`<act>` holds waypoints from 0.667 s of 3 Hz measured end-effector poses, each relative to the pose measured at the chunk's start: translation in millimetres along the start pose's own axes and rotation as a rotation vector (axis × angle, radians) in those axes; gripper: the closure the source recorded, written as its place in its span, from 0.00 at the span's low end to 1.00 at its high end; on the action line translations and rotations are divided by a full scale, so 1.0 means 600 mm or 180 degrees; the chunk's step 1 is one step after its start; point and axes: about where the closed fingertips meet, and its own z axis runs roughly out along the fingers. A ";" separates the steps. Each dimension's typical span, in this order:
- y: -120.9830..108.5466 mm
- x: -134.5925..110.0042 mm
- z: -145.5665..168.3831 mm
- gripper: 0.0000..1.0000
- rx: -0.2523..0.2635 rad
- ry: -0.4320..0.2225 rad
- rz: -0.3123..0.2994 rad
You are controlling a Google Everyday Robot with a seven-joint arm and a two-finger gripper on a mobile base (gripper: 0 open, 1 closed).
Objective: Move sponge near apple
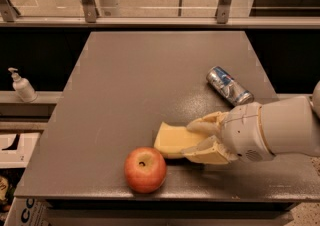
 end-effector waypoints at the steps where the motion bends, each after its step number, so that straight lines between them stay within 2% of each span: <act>1: -0.001 0.000 -0.001 0.13 -0.0004 0.0015 -0.0005; 2: -0.001 0.001 -0.004 0.00 -0.0006 0.0026 0.0000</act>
Offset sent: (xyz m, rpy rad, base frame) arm 0.0020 -0.0066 -0.0005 -0.0022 0.0098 -0.0052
